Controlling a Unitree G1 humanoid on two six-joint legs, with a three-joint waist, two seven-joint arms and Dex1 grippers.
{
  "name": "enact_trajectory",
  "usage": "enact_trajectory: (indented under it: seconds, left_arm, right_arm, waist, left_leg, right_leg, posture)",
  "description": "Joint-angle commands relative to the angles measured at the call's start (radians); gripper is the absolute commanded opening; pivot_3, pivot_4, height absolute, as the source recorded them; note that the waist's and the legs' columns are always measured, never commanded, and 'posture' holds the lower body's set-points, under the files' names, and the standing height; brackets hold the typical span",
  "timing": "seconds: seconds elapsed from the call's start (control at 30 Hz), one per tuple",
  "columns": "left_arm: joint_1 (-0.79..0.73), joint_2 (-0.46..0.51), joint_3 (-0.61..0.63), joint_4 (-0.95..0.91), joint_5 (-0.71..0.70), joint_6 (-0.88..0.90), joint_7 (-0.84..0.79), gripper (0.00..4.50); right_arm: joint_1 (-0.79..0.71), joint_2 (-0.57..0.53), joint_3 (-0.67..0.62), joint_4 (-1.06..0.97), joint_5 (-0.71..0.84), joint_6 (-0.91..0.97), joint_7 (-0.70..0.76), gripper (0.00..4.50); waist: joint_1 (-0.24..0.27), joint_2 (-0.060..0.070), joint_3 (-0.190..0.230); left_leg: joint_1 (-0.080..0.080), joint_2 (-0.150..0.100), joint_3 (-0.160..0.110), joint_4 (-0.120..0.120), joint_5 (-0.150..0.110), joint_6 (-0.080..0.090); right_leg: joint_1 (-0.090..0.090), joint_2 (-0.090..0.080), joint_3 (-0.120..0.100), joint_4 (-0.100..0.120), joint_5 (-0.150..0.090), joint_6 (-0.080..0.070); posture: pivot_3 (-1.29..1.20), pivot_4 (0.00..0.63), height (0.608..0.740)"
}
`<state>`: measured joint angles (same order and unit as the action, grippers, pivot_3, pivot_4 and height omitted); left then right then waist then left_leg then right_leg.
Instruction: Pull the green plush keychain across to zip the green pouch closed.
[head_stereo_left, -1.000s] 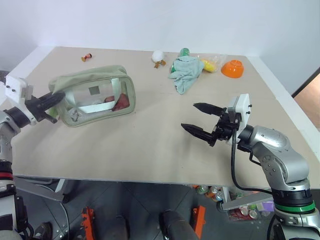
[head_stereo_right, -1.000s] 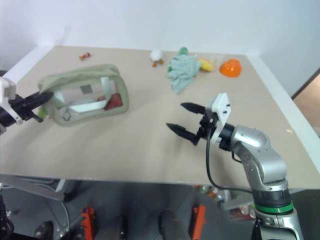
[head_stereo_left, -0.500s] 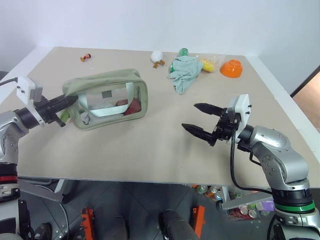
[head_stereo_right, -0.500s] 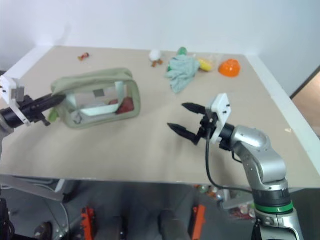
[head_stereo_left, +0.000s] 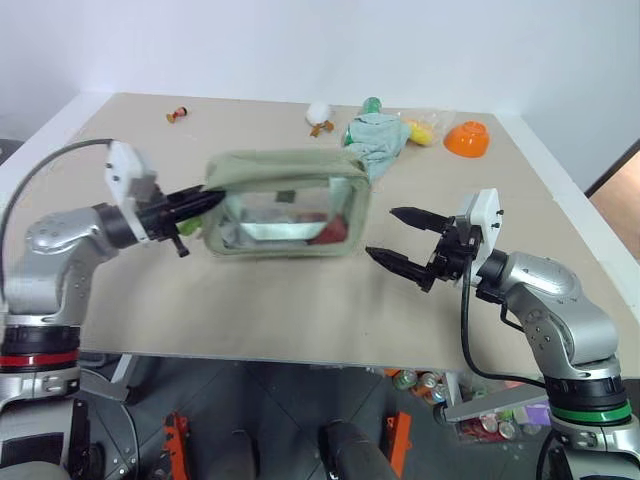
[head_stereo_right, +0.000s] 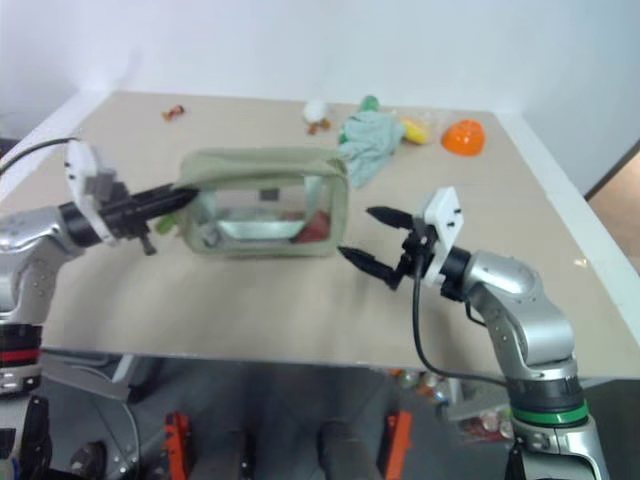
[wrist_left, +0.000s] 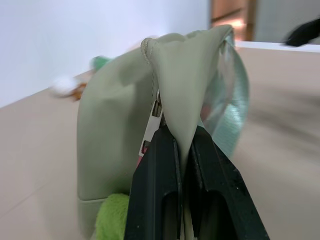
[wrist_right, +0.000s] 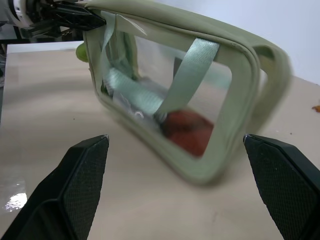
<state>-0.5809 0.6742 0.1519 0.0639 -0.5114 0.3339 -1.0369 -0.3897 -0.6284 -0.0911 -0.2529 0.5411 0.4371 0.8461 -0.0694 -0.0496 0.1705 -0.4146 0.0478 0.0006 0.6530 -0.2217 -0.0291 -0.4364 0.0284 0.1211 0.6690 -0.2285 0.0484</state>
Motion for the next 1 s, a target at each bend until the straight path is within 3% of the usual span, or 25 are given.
enact_trajectory:
  seconds: [0.03,0.27,0.57,0.97,1.0]
  left_arm:
    - [-0.017,-0.024,-0.038,-0.051,0.013,-0.027,-0.009,0.06]
    - [0.001,-0.065,-0.132,0.001,0.112,-0.122,-0.017,0.06]
    - [-0.005,-0.06,-0.125,0.037,0.126,-0.142,-0.049,0.06]
    - [-0.037,-0.025,-0.111,0.083,0.112,-0.131,-0.118,0.06]
    - [-0.04,-0.025,-0.11,0.082,0.108,-0.118,-0.117,0.4]
  right_arm:
    - [0.0,-0.018,-0.048,-0.021,-0.003,-0.014,-0.016,4.5]
    - [0.042,-0.033,-0.08,-0.058,0.002,-0.002,-0.044,4.5]
    - [0.074,-0.067,-0.151,-0.059,0.019,-0.016,-0.039,4.5]
    - [-0.034,-0.047,-0.075,0.025,-0.009,-0.048,0.015,4.5]
    - [-0.045,-0.044,-0.068,0.035,-0.014,-0.054,0.018,4.5]
  waist:
    - [0.0,0.0,0.0]
    - [-0.001,0.001,0.0]
    - [0.013,0.001,0.0]
    - [0.01,0.002,0.0]
    - [0.01,0.002,0.0]
  left_leg:
    - [0.0,0.0,0.0,0.0,0.0,0.0]
    - [0.001,0.0,-0.001,0.0,0.0,0.0]
    - [0.009,-0.001,0.0,0.002,0.0,0.0]
    - [0.01,0.0,0.0,0.001,0.0,0.0]
    - [0.01,0.0,0.0,0.001,0.0,0.0]
  right_leg:
    - [0.0,0.0,0.0,0.0,0.0,0.0]
    - [0.001,0.001,0.0,0.001,0.0,0.0]
    - [0.011,0.0,0.001,0.0,0.0,0.0]
    - [0.011,0.001,0.0,0.0,0.0,0.0]
    - [0.011,0.001,0.0,0.0,0.0,0.0]
  posture:
    - [0.0,0.15,0.74]
    - [0.0,0.15,0.74]
    - [0.0,0.15,0.74]
    - [0.0,0.15,0.74]
    - [0.0,0.15,0.74]
